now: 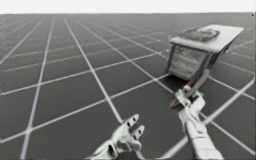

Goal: Pick up and drop off the object

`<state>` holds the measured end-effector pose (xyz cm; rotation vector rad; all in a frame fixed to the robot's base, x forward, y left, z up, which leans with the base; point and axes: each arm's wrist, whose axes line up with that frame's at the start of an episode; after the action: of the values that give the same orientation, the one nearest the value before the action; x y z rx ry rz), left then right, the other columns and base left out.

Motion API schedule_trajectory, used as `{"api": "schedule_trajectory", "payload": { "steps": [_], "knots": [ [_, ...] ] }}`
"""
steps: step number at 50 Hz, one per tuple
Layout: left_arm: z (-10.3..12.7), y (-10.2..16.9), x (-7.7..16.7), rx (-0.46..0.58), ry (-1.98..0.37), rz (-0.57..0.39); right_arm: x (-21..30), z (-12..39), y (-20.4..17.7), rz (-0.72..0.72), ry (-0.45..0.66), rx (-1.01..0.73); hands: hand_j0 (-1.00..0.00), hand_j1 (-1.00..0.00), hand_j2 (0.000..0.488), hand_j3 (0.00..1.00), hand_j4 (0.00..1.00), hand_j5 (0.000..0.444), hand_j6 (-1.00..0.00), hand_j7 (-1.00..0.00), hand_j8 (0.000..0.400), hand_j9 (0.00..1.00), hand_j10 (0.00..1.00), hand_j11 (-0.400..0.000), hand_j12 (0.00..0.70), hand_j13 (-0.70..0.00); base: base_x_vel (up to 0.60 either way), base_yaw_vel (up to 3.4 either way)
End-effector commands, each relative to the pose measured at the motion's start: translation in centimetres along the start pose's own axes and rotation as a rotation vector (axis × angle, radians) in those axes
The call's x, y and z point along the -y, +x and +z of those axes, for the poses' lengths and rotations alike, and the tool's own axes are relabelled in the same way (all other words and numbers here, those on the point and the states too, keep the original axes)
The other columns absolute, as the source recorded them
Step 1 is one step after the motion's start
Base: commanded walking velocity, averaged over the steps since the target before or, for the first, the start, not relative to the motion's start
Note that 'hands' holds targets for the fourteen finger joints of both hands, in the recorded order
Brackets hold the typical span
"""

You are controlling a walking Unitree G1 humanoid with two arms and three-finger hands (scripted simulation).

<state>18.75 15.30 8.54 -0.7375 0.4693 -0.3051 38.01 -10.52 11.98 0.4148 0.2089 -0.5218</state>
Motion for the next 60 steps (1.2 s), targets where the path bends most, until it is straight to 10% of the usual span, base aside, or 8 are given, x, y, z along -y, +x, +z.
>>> {"api": "schedule_trajectory", "payload": {
  "steps": [1, 60],
  "knots": [
    [0.08, 0.22, 0.39, -0.006, 0.013, -0.007, 0.42, 0.78, 0.27, -0.005, 0.02, 0.028, 0.0, 0.0, 0.0, 1.0, 1.0, 0.0, 0.0, 0.0, 0.0, 1.0, 1.0, -0.4, 0.0, -0.7, 0.57, 0.05],
    [0.08, 0.22, 0.39, -0.006, 0.013, -0.007, 0.42, 0.78, 0.27, -0.005, 0.02, 0.028, 0.0, 0.0, 0.0, 1.0, 1.0, 0.0, 0.0, 0.0, 0.0, 1.0, 1.0, -0.4, 0.0, -0.7, 0.57, 0.05]
  ]
}}
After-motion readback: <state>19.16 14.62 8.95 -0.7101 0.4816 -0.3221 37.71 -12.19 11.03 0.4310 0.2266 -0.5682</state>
